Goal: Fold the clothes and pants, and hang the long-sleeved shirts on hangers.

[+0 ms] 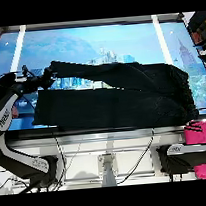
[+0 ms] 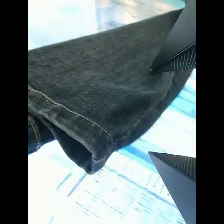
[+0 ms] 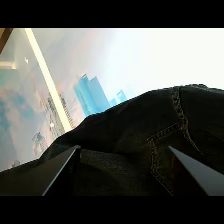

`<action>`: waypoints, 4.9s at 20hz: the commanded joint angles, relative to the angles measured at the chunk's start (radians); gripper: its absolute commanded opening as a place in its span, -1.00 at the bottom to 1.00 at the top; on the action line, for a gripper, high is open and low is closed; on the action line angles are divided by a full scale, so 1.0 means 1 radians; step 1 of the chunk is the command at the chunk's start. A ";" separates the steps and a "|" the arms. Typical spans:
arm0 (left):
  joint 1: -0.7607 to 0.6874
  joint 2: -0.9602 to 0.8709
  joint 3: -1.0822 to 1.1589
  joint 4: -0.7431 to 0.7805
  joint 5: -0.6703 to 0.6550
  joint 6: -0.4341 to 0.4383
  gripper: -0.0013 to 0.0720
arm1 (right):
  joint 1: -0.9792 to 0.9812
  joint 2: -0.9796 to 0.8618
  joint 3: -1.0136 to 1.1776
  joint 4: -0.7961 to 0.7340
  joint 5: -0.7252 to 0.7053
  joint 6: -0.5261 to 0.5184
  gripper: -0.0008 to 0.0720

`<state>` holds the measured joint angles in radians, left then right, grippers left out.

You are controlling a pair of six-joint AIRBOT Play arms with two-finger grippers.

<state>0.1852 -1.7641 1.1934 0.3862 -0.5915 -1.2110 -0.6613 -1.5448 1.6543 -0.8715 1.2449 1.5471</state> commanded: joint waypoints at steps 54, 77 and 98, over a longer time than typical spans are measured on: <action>-0.172 -0.045 0.193 1.093 0.704 -0.898 -0.44 | 0.032 -0.064 -0.002 -0.028 -0.008 0.003 0.74; 0.205 0.082 0.083 0.572 -0.315 -0.248 0.33 | 0.044 -0.064 0.001 0.050 0.030 -0.117 0.48; 0.101 0.153 0.083 0.848 -0.417 -0.267 -0.93 | 0.076 -0.064 0.002 0.055 -0.008 -0.118 0.48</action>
<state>0.2863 -1.6482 1.2766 1.0832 -0.8677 -1.4738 -0.5858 -1.6089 1.6547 -0.8162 1.2488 1.4288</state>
